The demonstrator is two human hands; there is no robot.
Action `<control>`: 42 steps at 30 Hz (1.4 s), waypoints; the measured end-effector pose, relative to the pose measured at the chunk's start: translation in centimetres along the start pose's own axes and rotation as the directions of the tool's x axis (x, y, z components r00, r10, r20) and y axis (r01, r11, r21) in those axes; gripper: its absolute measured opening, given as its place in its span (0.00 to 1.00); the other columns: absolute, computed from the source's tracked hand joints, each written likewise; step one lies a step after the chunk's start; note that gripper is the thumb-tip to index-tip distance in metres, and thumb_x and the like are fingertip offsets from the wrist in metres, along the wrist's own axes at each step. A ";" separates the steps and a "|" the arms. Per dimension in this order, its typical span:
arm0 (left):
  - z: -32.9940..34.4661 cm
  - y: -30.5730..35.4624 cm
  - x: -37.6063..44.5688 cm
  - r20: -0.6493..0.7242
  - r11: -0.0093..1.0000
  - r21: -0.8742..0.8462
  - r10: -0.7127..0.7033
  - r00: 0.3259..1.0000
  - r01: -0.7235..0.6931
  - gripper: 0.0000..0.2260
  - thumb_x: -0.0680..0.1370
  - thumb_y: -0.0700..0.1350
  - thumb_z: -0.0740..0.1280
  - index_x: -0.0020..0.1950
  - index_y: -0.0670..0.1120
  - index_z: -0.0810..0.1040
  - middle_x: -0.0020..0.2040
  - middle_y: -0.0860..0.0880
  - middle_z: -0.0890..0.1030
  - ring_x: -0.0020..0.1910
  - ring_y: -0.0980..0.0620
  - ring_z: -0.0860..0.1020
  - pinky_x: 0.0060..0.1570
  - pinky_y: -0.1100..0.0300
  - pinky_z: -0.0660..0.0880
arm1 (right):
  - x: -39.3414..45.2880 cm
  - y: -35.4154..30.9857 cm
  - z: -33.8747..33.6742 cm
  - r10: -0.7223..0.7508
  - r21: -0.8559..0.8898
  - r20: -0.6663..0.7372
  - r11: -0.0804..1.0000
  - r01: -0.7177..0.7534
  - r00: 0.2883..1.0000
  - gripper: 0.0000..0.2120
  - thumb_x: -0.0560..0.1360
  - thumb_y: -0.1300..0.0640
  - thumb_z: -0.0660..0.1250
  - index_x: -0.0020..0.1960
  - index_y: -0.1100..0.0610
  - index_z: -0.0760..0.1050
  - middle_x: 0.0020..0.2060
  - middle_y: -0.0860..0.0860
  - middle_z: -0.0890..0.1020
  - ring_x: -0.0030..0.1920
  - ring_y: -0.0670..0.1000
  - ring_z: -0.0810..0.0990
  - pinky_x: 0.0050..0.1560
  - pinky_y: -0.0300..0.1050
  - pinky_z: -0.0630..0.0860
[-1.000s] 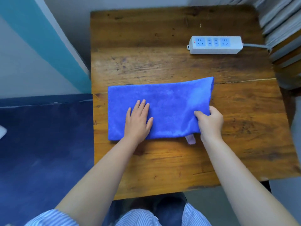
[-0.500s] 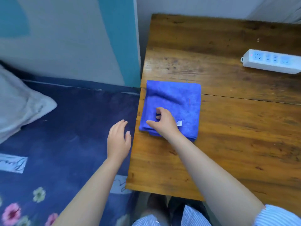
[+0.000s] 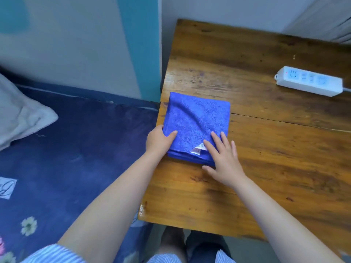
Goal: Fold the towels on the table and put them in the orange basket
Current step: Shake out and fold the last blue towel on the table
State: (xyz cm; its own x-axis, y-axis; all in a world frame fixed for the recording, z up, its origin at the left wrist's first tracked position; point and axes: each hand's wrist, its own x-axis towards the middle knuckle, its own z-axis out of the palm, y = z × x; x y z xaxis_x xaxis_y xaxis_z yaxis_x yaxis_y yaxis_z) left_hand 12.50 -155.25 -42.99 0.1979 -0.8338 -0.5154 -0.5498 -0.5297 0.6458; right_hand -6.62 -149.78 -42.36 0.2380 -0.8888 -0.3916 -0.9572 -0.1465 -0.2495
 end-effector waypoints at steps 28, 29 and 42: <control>1.7 0.2 -0.9 0.047 0.998 -0.011 -0.068 0.997 0.069 0.11 0.76 0.47 0.64 0.35 0.46 0.68 0.33 0.53 0.69 0.40 0.49 0.69 0.32 0.60 0.64 | -0.3 2.9 -0.1 -0.099 -0.048 0.023 0.994 0.100 0.995 0.35 0.72 0.53 0.64 0.74 0.55 0.51 0.75 0.53 0.45 0.75 0.56 0.42 0.73 0.53 0.40; 1.7 0.1 -0.9 0.047 0.999 0.011 -0.051 0.998 0.051 0.10 0.77 0.47 0.63 0.37 0.45 0.69 0.33 0.53 0.69 0.40 0.49 0.69 0.33 0.59 0.64 | -0.4 2.9 -0.1 -0.103 -0.057 0.018 0.993 0.104 0.994 0.34 0.72 0.54 0.64 0.74 0.56 0.53 0.75 0.54 0.46 0.75 0.57 0.43 0.73 0.54 0.40; 2.8 6.3 4.0 -0.080 0.979 -0.201 -0.041 0.996 0.024 0.17 0.75 0.46 0.66 0.61 0.41 0.71 0.56 0.47 0.78 0.53 0.48 0.76 0.45 0.63 0.70 | 0.4 5.4 -3.4 -0.259 0.006 -0.016 0.966 0.259 0.966 0.19 0.76 0.57 0.61 0.65 0.63 0.70 0.70 0.61 0.65 0.71 0.61 0.63 0.71 0.57 0.56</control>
State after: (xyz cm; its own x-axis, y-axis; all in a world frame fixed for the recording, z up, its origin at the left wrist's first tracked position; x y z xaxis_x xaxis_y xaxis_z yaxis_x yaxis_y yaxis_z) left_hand 7.54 -161.48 -42.55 0.2847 -0.8211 -0.4946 -0.3702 -0.5701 0.7334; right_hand -12.28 -152.38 -40.86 0.4747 -0.8277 -0.2993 -0.8621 -0.3688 -0.3475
